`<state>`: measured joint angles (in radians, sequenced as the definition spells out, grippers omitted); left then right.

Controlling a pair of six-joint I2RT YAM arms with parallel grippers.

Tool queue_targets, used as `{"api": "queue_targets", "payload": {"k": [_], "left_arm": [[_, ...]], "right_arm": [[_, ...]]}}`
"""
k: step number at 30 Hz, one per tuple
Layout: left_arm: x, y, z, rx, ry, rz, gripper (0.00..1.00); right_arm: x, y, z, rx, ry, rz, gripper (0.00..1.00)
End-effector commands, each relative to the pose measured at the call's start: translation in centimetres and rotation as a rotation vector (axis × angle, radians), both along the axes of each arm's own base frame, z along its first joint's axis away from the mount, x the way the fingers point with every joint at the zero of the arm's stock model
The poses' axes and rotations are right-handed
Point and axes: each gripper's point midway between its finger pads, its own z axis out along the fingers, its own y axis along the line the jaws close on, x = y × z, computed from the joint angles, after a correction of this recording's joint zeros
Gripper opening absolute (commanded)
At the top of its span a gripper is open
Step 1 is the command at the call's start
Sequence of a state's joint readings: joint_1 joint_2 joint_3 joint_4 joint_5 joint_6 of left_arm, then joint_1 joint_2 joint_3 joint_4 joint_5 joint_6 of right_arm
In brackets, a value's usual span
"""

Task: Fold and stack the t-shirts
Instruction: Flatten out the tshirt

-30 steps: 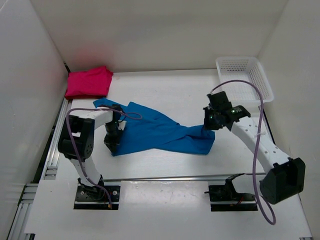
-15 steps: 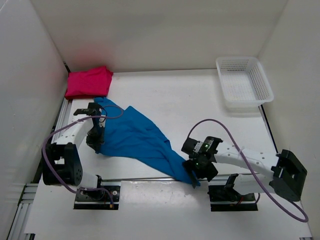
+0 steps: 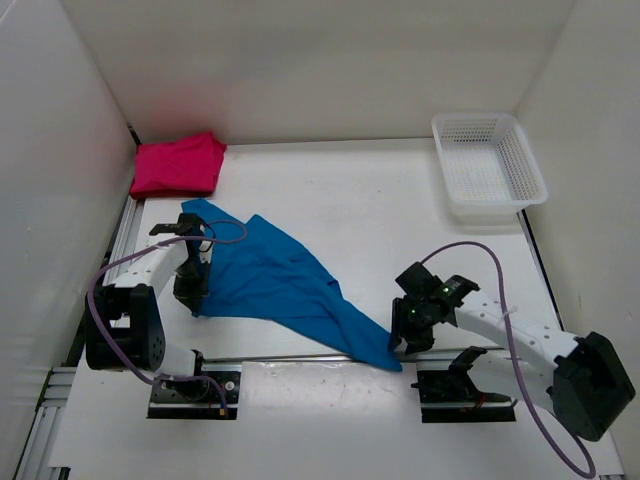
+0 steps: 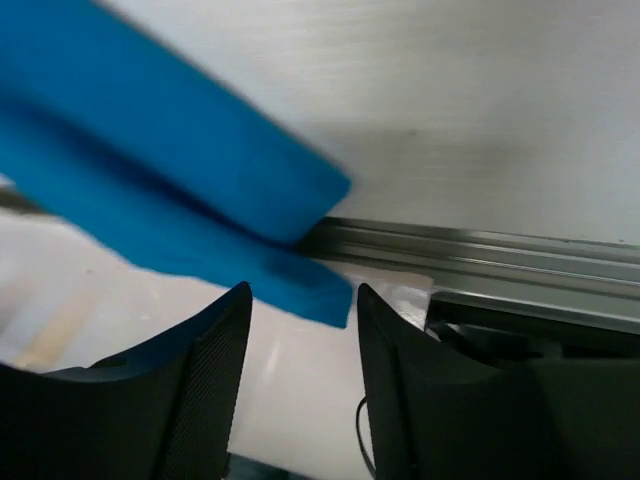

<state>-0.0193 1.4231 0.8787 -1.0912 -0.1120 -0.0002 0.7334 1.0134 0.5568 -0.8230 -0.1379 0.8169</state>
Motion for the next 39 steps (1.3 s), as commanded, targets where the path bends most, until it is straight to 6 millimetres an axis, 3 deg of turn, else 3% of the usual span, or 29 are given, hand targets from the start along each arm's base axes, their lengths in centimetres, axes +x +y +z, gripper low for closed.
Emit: {"api": "queue_targets", "payload": {"k": [1, 5, 9, 14, 17, 18, 19, 22, 23, 24, 26, 27, 29, 30, 32, 33, 36, 37, 38, 39], "left_arm": [[0.3, -0.4, 0.2, -0.022, -0.037, -0.002, 0.1], [-0.3, -0.6, 0.0, -0.022, -0.037, -0.011, 0.1], [-0.2, -0.6, 0.2, -0.023, -0.058, -0.012, 0.1], [0.3, -0.4, 0.7, -0.013, -0.089, -0.012, 0.1], [0.9, -0.6, 1.4, -0.023, -0.115, -0.012, 0.1], [1.2, -0.6, 1.7, -0.023, -0.125, -0.012, 0.1], [1.2, -0.8, 1.7, -0.037, -0.125, -0.013, 0.1], [4.1, -1.9, 3.3, -0.092, -0.211, -0.019, 0.1], [6.9, -2.4, 5.2, -0.106, -0.273, -0.032, 0.1], [8.7, -3.1, 6.6, -0.12, -0.317, -0.053, 0.1], [13.4, -4.1, 10.2, -0.139, -0.433, -0.081, 0.1], [18.2, -4.9, 14.3, -0.147, -0.556, -0.098, 0.1], [22.4, -5.0, 19.0, -0.137, -0.663, -0.099, 0.1], [26.9, -5.1, 24.7, -0.126, -0.826, -0.099, 0.1], [30.1, -4.2, 30.6, -0.074, -1.003, -0.073, 0.1], [31.7, -4.4, 35.6, -0.067, -1.18, -0.067, 0.1], [32.2, -3.6, 39.5, -0.034, -1.351, -0.031, 0.1], [31.4, -3.3, 40.7, -0.029, -1.393, -0.023, 0.1], [31.4, -3.5, 40.7, -0.038, -1.393, -0.03, 0.1], [31.0, -3.9, 40.7, -0.044, -1.39, -0.038, 0.1]], "right_arm": [[1.6, 1.3, -0.2, 0.042, -0.022, -0.027, 0.52], [3.2, 1.4, -1.3, 0.026, -0.014, -0.076, 0.57], [3.1, 1.3, -2.2, 0.01, 0.023, -0.059, 0.58], [3.8, 0.7, -3.9, 0.026, 0.093, -0.108, 0.48], [4.6, 1.7, -3.5, 0.077, 0.106, -0.082, 0.25], [5.0, 1.9, -3.2, 0.084, 0.092, -0.072, 0.0], [5.4, 1.9, -3.2, 0.084, 0.093, -0.084, 0.0], [8.8, 2.2, -2.2, 0.131, 0.049, -0.132, 0.0], [12.1, 2.9, -0.2, 0.168, -0.026, -0.144, 0.0], [14.6, 2.3, 0.8, 0.183, -0.053, -0.185, 0.0], [20.0, 2.1, 4.6, 0.22, -0.176, -0.202, 0.0], [25.9, 1.7, 10.2, 0.268, -0.332, -0.235, 0.0], [30.5, 0.9, 16.5, 0.306, -0.475, -0.243, 0.0], [34.4, 0.1, 23.7, 0.357, -0.644, -0.256, 0.0], [36.3, -1.0, 30.1, 0.382, -0.792, -0.259, 0.0], [36.7, -1.9, 35.2, 0.405, -0.919, -0.263, 0.0], [35.7, -3.7, 39.8, 0.433, -1.026, -0.298, 0.0], [35.2, -4.1, 39.9, 0.44, -1.027, -0.308, 0.0], [33.9, -4.5, 41.0, 0.447, -1.058, -0.308, 0.0], [33.2, -4.6, 40.5, 0.445, -1.048, -0.31, 0.0]]}}
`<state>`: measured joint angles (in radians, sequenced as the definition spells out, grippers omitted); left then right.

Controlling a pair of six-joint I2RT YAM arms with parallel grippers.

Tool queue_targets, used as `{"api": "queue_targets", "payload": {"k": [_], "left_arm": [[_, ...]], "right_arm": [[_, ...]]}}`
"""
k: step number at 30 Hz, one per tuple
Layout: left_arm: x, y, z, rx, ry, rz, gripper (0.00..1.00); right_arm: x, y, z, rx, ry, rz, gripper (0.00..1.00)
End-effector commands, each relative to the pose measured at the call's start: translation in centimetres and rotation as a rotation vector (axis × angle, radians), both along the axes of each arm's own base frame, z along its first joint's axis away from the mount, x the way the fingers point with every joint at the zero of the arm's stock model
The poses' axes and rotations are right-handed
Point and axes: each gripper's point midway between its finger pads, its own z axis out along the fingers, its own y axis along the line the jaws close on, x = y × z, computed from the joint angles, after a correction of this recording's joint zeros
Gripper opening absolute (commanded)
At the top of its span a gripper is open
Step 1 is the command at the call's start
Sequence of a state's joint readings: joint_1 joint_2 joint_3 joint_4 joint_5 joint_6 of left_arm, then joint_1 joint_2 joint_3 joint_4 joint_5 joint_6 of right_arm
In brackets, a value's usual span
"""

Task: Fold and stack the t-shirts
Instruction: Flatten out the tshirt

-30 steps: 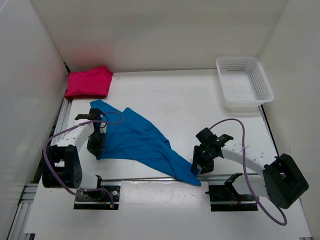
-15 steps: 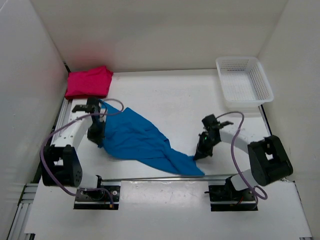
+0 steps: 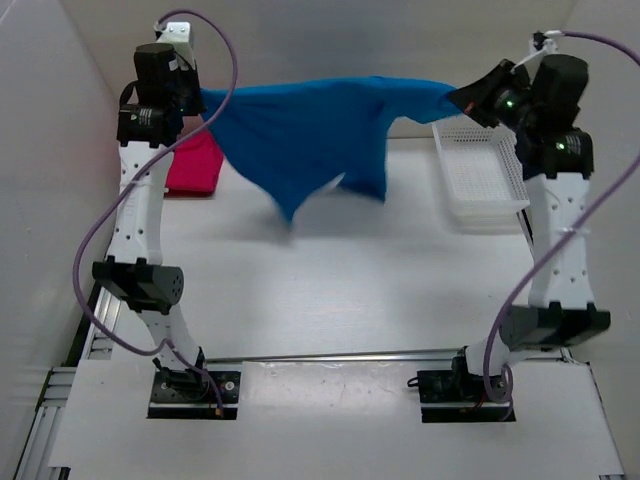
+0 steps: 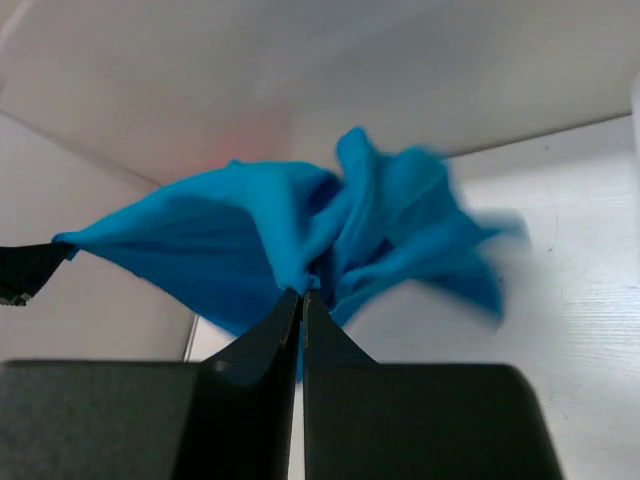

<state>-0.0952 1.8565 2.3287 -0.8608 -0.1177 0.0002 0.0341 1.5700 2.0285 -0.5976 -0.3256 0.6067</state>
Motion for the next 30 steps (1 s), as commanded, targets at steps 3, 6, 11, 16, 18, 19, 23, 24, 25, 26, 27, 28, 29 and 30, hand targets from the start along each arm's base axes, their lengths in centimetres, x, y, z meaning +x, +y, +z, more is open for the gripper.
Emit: {"api": "queue_targets", "payload": {"k": [3, 6, 11, 16, 18, 19, 23, 24, 25, 26, 27, 28, 29, 30], "left_arm": [[-3.4, 0.3, 1.9, 0.002, -0.058, 0.015, 0.1], [-5.6, -0.6, -4.4, 0.008, 0.109, -0.029, 0.1], [-12.2, -2.0, -20.0, 0.052, 0.528, -0.091, 0.1], [-18.2, -0.7, -30.9, 0.119, 0.845, -0.068, 0.1], [-19.7, -0.4, -34.0, 0.13, 0.926, -0.068, 0.1], [-20.2, -0.1, -34.9, 0.129, 0.95, -0.059, 0.1], [-21.2, 0.3, -35.7, 0.14, 0.981, -0.052, 0.1], [-21.2, 0.1, -35.3, 0.13, 0.967, -0.06, 0.1], [-21.5, 0.4, -35.4, 0.126, 0.972, -0.051, 0.1], [-21.9, 0.5, -35.4, 0.126, 0.97, -0.051, 0.1], [-21.9, 0.5, -35.4, 0.126, 0.97, -0.051, 0.1], [-22.2, 0.5, -35.3, 0.126, 0.969, -0.051, 0.1], [-22.6, 0.6, -35.4, 0.126, 0.97, -0.051, 0.1], [-22.9, 0.6, -35.6, 0.127, 0.979, -0.051, 0.1]], "right_arm": [[-4.6, 0.4, -6.2, 0.002, 0.161, 0.055, 0.0], [-7.3, 0.5, -14.3, 0.043, 0.34, 0.039, 0.0], [-12.9, 0.3, -28.1, 0.062, 0.65, 0.009, 0.0], [-16.7, 0.4, -36.2, 0.046, 0.887, -0.012, 0.0], [-17.6, 0.3, -38.6, 0.018, 0.966, -0.01, 0.0], [-17.7, 0.4, -39.0, 0.009, 0.978, 0.008, 0.0], [-19.3, 0.4, -40.2, -0.055, 1.039, 0.038, 0.22], [-19.7, 0.4, -40.4, -0.068, 1.039, 0.039, 0.48], [-20.2, 0.2, -40.5, -0.083, 1.043, 0.037, 0.56], [-20.9, 0.5, -40.5, -0.109, 1.034, 0.047, 0.62], [-21.7, -0.2, -40.7, -0.161, 1.053, 0.015, 0.7], [-22.3, -0.1, -40.5, -0.2, 1.048, 0.01, 0.73], [-23.2, -0.5, -40.8, -0.237, 1.063, 0.0, 0.75], [-24.0, -0.7, -40.8, -0.268, 1.08, -0.01, 0.8]]}}
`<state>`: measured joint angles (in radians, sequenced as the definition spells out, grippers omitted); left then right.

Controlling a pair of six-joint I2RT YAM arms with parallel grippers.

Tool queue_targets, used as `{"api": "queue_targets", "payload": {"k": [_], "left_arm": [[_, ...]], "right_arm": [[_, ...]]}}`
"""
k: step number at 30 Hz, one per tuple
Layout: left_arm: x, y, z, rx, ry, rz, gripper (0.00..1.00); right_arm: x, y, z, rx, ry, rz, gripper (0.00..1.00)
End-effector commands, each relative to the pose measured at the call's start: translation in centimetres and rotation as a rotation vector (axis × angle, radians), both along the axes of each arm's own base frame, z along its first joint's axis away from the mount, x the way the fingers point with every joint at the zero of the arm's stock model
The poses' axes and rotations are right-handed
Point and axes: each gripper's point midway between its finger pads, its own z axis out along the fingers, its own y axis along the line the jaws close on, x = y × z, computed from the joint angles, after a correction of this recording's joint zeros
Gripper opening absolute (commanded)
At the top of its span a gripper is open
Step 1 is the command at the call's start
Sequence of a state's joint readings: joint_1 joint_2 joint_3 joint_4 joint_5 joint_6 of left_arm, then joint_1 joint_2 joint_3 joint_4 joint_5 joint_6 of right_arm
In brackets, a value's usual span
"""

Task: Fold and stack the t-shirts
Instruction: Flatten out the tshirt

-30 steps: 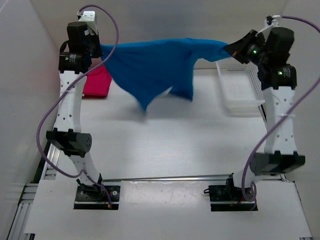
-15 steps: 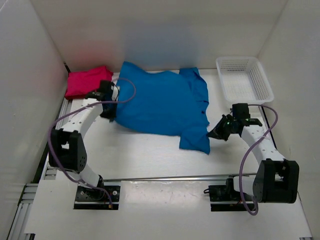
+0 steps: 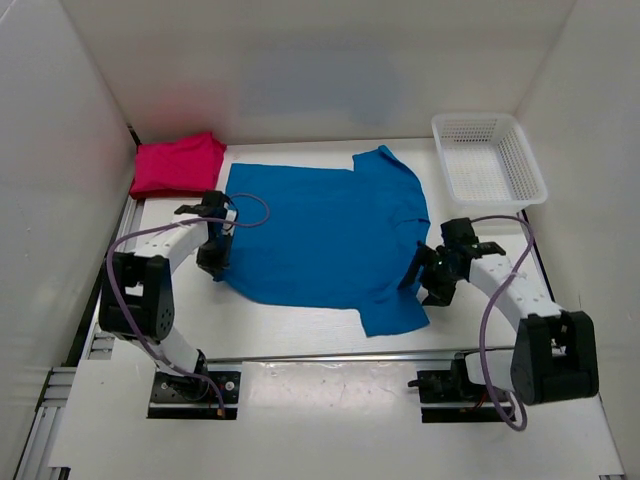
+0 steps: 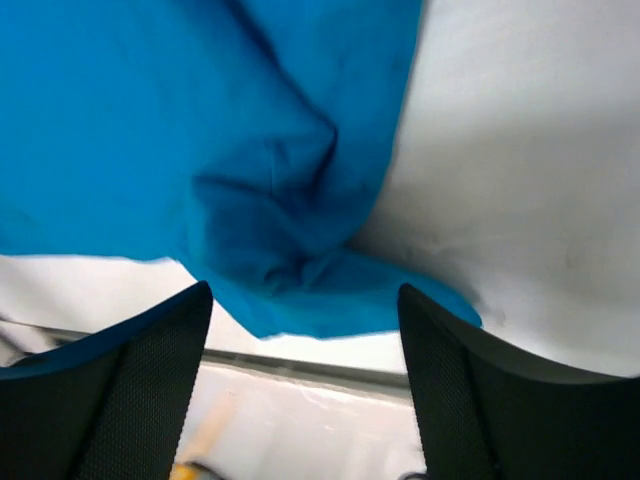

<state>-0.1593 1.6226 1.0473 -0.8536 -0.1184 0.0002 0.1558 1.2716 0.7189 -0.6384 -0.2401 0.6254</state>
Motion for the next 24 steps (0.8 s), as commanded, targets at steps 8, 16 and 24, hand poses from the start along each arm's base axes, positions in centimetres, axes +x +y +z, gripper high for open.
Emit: {"api": "queue_targets", "payload": {"k": [8, 16, 24], "left_arm": [[-0.8, 0.9, 1.4, -0.037, -0.067, 0.04, 0.1], [-1.4, 0.7, 1.1, -0.047, -0.056, 0.037, 0.1], [-1.9, 0.8, 1.1, -0.048, -0.058, 0.037, 0.1]], "right_arm": [[-6.1, -2.6, -0.8, -0.268, 0.049, 0.019, 0.86], [-5.0, -2.9, -4.3, -0.329, 0.075, 0.047, 0.88], [-5.1, -2.3, -5.9, -0.269, 0.059, 0.076, 0.23]]}}
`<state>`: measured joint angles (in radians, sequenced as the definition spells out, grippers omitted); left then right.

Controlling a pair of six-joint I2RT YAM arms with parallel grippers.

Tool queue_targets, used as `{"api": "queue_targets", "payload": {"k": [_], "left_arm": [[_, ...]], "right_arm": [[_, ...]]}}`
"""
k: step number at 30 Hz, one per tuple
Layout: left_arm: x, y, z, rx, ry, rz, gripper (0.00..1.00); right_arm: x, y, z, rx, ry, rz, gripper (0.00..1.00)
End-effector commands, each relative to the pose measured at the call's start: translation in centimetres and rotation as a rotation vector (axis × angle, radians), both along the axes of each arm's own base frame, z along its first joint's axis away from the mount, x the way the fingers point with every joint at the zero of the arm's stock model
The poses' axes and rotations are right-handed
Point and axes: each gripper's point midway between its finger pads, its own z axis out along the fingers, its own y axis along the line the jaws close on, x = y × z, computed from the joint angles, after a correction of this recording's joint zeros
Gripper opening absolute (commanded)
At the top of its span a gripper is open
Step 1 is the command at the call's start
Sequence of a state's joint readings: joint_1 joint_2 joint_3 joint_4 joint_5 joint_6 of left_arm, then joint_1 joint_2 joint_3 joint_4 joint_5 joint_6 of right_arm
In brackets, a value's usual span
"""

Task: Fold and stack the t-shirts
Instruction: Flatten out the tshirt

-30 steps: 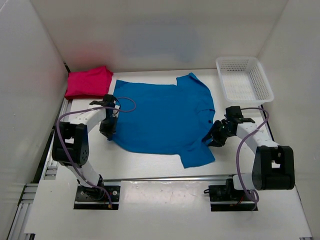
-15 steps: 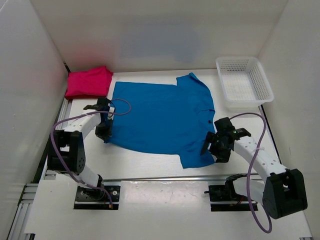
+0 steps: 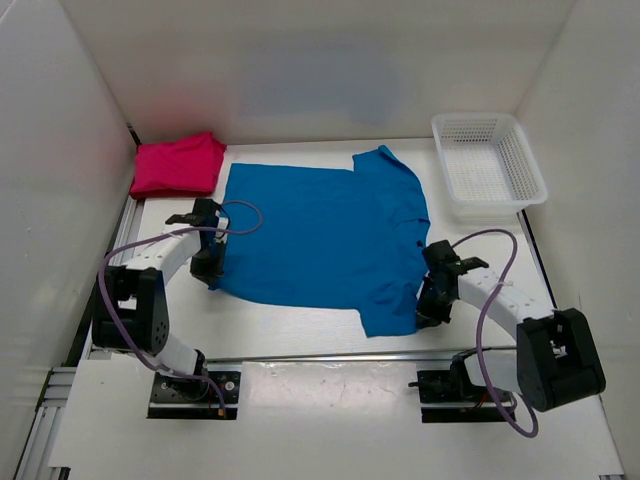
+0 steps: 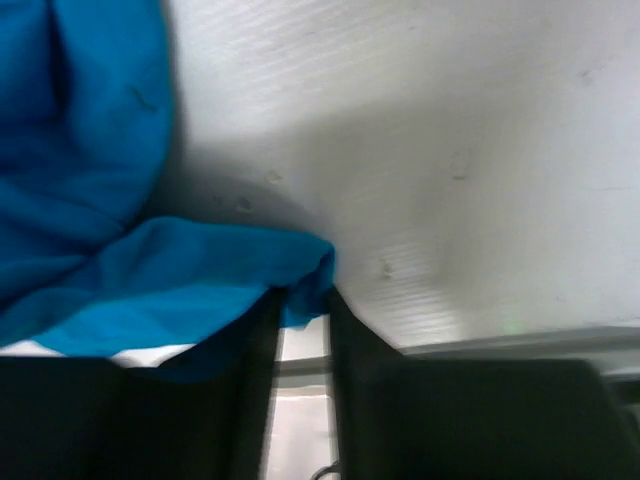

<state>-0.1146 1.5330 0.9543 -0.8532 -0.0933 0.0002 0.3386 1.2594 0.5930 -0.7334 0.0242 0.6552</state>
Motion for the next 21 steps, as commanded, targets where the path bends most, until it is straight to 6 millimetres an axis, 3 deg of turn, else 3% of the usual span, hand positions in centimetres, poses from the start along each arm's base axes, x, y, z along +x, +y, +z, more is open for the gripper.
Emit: {"api": "queue_targets", "payload": {"k": [1, 3, 5, 7, 8, 9, 12, 17, 21], "left_arm": [[0.3, -0.3, 1.0, -0.021, -0.055, -0.002, 0.1], [0.3, -0.1, 1.2, -0.013, -0.066, 0.0, 0.1], [0.0, -0.1, 1.0, -0.012, -0.056, 0.0, 0.1], [0.0, -0.1, 1.0, -0.012, -0.056, 0.0, 0.1], [0.0, -0.1, 1.0, -0.012, -0.056, 0.0, 0.1], [0.0, -0.1, 1.0, -0.012, -0.056, 0.0, 0.1], [0.3, -0.1, 1.0, -0.012, -0.057, 0.0, 0.1], [0.5, -0.3, 1.2, -0.022, -0.065, -0.002, 0.1], [0.6, -0.3, 1.4, -0.023, -0.074, -0.002, 0.1]], "right_arm": [[1.0, 0.1, -1.6, 0.044, -0.088, -0.018, 0.16], [1.5, -0.1, -1.0, 0.057, -0.131, -0.036, 0.0], [1.5, -0.1, -0.7, 0.07, -0.138, -0.047, 0.0], [0.9, 0.2, -0.5, 0.092, -0.122, -0.011, 0.17], [0.8, 0.4, -0.2, 0.104, -0.114, -0.009, 0.31], [0.4, 0.6, 0.0, 0.107, -0.098, 0.018, 0.57], [-0.5, 0.2, 0.3, 0.042, -0.073, 0.04, 0.74], [-0.2, -0.1, -0.1, 0.008, -0.044, 0.001, 0.77], [0.3, -0.6, -1.1, -0.048, 0.0, -0.003, 0.66]]}}
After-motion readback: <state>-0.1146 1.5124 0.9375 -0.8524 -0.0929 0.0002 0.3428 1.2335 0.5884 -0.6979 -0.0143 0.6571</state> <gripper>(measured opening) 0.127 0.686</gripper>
